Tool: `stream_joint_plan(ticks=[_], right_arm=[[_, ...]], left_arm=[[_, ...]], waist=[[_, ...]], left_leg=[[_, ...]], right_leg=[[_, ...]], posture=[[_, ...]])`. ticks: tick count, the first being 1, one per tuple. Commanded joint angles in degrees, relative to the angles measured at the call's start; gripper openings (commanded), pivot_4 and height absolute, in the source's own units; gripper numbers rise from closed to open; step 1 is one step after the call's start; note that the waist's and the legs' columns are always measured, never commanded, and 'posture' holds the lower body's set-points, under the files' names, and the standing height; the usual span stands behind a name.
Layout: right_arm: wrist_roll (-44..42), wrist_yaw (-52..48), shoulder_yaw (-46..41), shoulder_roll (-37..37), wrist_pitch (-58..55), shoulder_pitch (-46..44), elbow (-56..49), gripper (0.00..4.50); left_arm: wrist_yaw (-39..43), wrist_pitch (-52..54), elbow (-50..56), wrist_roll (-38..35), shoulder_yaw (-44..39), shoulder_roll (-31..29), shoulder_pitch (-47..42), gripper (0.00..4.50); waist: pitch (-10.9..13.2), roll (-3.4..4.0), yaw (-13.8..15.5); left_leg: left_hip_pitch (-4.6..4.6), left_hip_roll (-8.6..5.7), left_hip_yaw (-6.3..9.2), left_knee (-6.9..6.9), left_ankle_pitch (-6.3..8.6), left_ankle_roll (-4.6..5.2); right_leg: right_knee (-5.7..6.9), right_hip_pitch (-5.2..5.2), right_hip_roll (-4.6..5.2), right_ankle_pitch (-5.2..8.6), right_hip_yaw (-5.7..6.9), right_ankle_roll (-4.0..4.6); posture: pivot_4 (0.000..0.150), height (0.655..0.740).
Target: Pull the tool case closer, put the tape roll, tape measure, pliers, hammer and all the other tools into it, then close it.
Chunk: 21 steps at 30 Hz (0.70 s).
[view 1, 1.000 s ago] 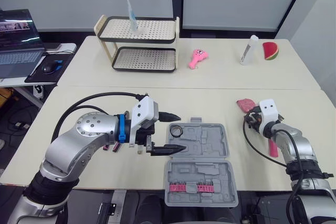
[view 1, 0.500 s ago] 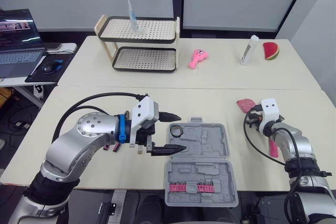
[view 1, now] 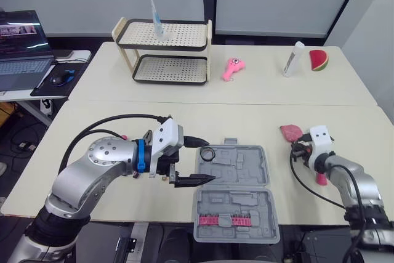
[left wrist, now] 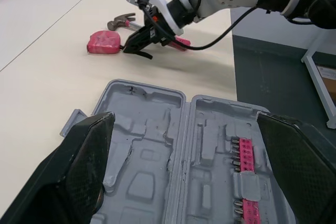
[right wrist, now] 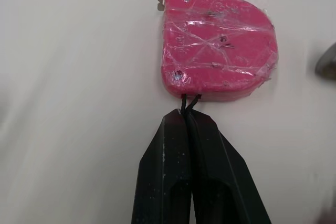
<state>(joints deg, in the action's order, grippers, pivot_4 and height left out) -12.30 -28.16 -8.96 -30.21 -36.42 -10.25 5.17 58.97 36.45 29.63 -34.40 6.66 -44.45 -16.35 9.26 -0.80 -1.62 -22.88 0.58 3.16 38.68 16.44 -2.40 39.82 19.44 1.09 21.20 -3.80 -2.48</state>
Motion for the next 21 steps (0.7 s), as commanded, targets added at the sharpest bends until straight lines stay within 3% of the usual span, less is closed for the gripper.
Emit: stream_joint_plan(ticks=[1, 12, 21], right_arm=[[-2.33, -0.91, -2.52, -1.93, -3.9, 4.93, -9.87, 0.01], [-8.16, -1.39, -5.57, -3.14, -13.69, 25.84, -34.12, 0.01], [-10.28, -2.42, -4.31, -3.72, -16.42, 34.05, -39.9, 0.01]], left_arm=[[1.24, -2.05, 1.88, 0.44, -0.71, -1.04, 0.56, 4.5], [6.81, -7.48, 2.47, 3.07, 0.43, -4.42, 5.27, 4.5], [9.16, -9.15, 3.6, 3.16, 0.61, -5.21, 6.95, 4.5]], waist=[[0.0, 0.0, 0.0], [0.01, 0.02, 0.04], [0.01, 0.02, 0.01]], left_leg=[[0.0, 0.0, 0.0, 0.0, 0.0, 0.0], [0.02, 0.0, 0.02, -0.11, 0.0, 0.0], [0.08, 0.0, 0.02, -0.26, 0.0, 0.0]], right_leg=[[-0.01, 0.0, 0.0, 0.0, 0.0, 0.0], [-0.12, -0.04, 0.0, 0.0, 0.0, 0.0], [-0.25, -0.09, 0.0, 0.0, -0.01, 0.0]], posture=[[0.15, 0.74], [0.15, 0.74], [0.15, 0.74]])
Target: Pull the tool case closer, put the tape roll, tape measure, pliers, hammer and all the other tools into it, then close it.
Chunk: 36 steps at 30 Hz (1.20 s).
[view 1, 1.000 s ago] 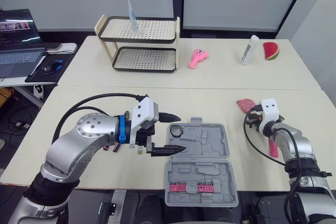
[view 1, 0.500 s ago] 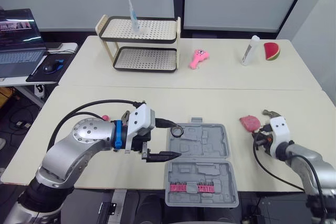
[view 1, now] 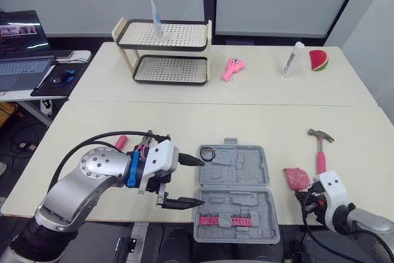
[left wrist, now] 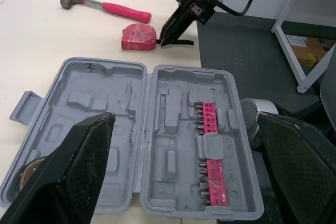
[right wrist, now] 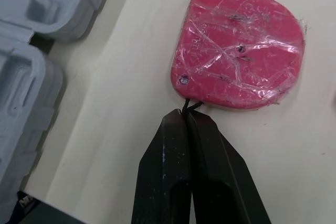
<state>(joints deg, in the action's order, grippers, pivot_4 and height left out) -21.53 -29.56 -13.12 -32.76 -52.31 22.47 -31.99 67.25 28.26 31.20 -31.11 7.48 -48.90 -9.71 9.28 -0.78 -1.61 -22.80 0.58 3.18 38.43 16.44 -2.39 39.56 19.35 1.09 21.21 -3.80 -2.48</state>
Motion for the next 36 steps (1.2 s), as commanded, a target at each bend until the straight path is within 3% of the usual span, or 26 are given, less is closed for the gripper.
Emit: stream_joint_plan(ticks=[1, 17, 27, 36], right_arm=[[-1.23, -1.3, -0.08, -1.46, -0.72, 1.89, -3.17, 0.01], [-3.95, -3.31, -0.44, -5.77, -3.92, 7.7, -8.14, 0.01], [-5.0, -1.76, -0.73, -6.37, -7.34, 6.26, -8.84, 0.01], [-11.91, -8.67, -8.33, -12.17, -12.94, 10.46, -14.78, 1.64]], left_arm=[[1.03, -1.07, 2.18, -0.14, -0.24, -0.86, 0.51, 4.5], [1.35, -2.24, 4.05, -0.17, -0.27, -1.2, 3.28, 4.5], [0.49, -1.84, 4.1, -0.07, 0.1, -0.72, 2.79, 4.5], [0.43, -1.89, 4.24, -0.35, -0.73, -1.17, 3.83, 4.5]], waist=[[0.0, 0.0, 0.0], [0.0, 0.0, 0.04], [0.0, 0.0, 0.03], [0.0, 0.0, 0.09]], left_leg=[[0.0, -0.01, 0.0, -0.01, 0.0, 0.0], [0.02, 0.0, 0.04, -0.05, 0.0, 0.0], [0.02, -0.01, 0.04, -0.06, 0.0, 0.0], [0.02, -0.01, 0.05, -0.06, 0.0, 0.0]], right_leg=[[-0.01, 0.0, 0.0, 0.0, 0.0, 0.0], [-0.09, -0.05, 0.0, 0.0, 0.04, 0.0], [-0.11, -0.06, -0.01, 0.0, 0.04, 0.0], [-0.13, -0.08, -0.01, 0.0, 0.04, 0.0]], posture=[[0.15, 0.74], [0.15, 0.74], [0.15, 0.74], [0.15, 0.74]])
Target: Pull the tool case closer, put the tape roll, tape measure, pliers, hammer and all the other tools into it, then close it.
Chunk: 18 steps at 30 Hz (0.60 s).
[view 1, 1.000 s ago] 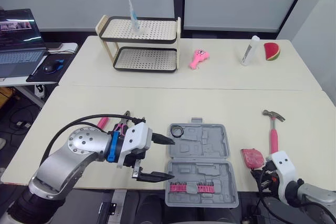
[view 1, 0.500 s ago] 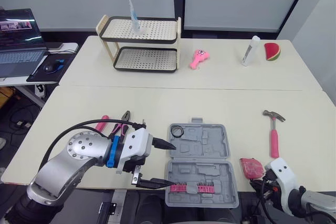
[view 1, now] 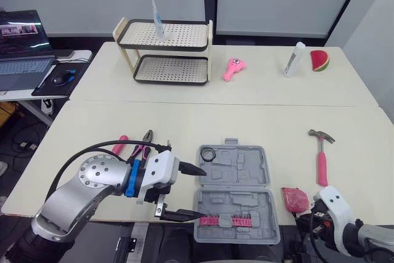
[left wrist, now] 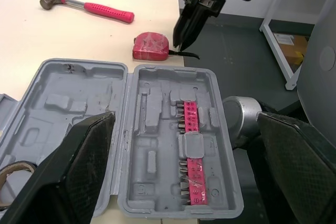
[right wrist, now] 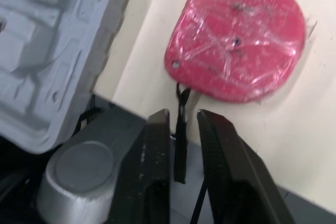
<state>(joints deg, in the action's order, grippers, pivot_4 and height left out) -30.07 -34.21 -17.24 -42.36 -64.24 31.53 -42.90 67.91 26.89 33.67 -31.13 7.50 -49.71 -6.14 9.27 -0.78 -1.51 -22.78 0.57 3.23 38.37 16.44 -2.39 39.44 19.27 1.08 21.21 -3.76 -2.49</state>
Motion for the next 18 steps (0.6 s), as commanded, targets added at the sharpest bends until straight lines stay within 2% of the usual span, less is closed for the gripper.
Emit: stream_joint_plan(ticks=[1, 3, 7, 10, 13, 18], right_arm=[[-3.52, -6.14, -5.57, -4.49, 0.38, 1.98, -4.43, 1.79], [-2.93, -9.61, -7.21, -7.8, 3.85, 2.65, -4.52, 2.15], [4.68, -17.6, -6.61, -14.87, 20.27, 1.84, 1.32, 2.86], [10.2, -24.26, -1.59, -19.42, 35.08, -4.49, 10.82, 3.5], [15.66, -29.95, 4.87, -22.47, 48.5, -11.43, 20.18, 4.48], [21.28, -36.31, 13.38, -23.59, 62.26, -18.23, 30.36, 4.48]], left_arm=[[-0.22, -0.48, 1.66, -0.41, -0.85, -0.35, 0.2, 4.5], [-0.19, -0.44, 1.52, -0.57, -1.01, -0.32, 0.15, 4.5], [0.03, -0.64, 1.44, -1.04, -1.28, -0.18, 0.2, 4.5], [0.14, -0.9, 1.56, -1.12, -0.74, 0.38, -0.29, 4.5], [0.14, -0.6, 1.73, -1.24, -0.63, 0.45, -0.75, 4.5], [-0.06, -0.06, 2.7, -1.53, -0.69, 0.29, -0.54, 4.5]], waist=[[0.0, 0.0, 0.0], [0.0, -0.01, -0.01], [0.02, -0.04, -0.03], [0.04, -0.08, -0.05], [0.05, -0.07, -0.16], [0.05, -0.06, 0.0]], left_leg=[[0.01, 0.0, -0.01, 0.0, 0.0, 0.0], [0.06, 0.0, -0.01, 0.01, 0.0, 0.0], [0.12, 0.0, -0.04, 0.01, 0.0, 0.0], [0.1, 0.0, -0.03, 0.01, 0.0, 0.0], [0.13, -0.01, -0.1, 0.04, 0.0, 0.0], [0.03, 0.03, 0.02, 0.02, 0.0, 0.0]], right_leg=[[0.01, -0.01, 0.0, 0.0, -0.01, 0.0], [0.0, -0.06, -0.01, 0.0, 0.0, 0.0], [-0.03, -0.13, -0.02, 0.0, 0.0, 0.0], [-0.09, -0.14, -0.03, 0.0, 0.02, 0.0], [-0.1, -0.17, -0.01, 0.0, 0.01, 0.0], [-0.23, -0.17, -0.02, 0.0, 0.1, 0.0]], posture=[[0.15, 0.74], [0.15, 0.74], [0.15, 0.74], [0.15, 0.74], [0.15, 0.74], [0.15, 0.74]])
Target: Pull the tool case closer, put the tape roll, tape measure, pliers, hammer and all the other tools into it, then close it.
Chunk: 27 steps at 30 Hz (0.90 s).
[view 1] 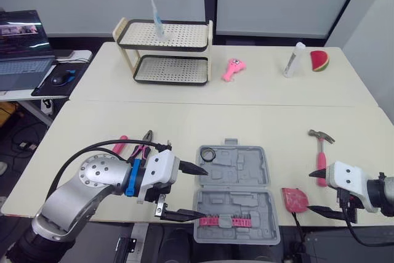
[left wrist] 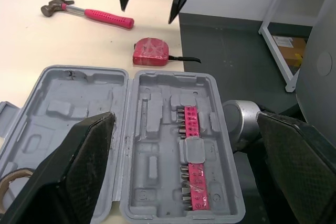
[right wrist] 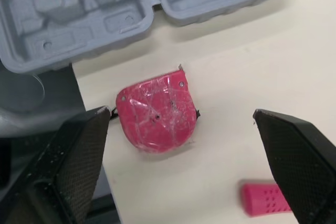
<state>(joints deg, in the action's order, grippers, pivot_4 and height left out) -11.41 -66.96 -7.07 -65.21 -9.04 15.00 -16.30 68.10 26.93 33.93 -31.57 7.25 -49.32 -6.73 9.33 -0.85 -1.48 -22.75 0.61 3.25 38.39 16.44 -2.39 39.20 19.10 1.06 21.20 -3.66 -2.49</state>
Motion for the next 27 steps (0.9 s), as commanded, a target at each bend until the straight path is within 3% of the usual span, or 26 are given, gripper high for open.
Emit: stream_joint_plan(ticks=[1, 9, 27], right_arm=[[3.89, -4.17, 4.6, -0.68, 9.41, -2.69, 5.64, 4.48], [9.01, -3.05, 10.66, 3.13, 15.88, -9.93, 14.53, 4.48], [13.1, -3.14, 17.42, 7.77, 19.21, -16.9, 23.03, 4.48]], left_arm=[[-0.36, 0.04, 2.8, -1.19, -0.52, -0.17, 0.29, 4.5], [-0.62, 0.76, 4.1, -1.49, -1.12, -0.56, 1.42, 4.5], [-1.56, 2.72, 4.33, -2.56, -0.69, -0.75, -0.39, 4.5]], waist=[[0.0, 0.0, -0.03], [0.0, 0.0, -0.09], [0.0, 0.01, -0.03]], left_leg=[[-0.03, -0.01, -0.02, 0.02, 0.0, 0.0], [0.02, 0.0, 0.0, 0.1, 0.0, 0.0], [-0.02, -0.02, 0.02, 0.34, 0.0, 0.0]], right_leg=[[-0.03, 0.0, 0.01, 0.0, -0.01, 0.0], [0.03, -0.04, 0.03, -0.01, -0.01, 0.0], [0.24, -0.04, 0.03, -0.01, -0.01, 0.0]], posture=[[0.15, 0.74], [0.15, 0.74], [0.15, 0.74]])
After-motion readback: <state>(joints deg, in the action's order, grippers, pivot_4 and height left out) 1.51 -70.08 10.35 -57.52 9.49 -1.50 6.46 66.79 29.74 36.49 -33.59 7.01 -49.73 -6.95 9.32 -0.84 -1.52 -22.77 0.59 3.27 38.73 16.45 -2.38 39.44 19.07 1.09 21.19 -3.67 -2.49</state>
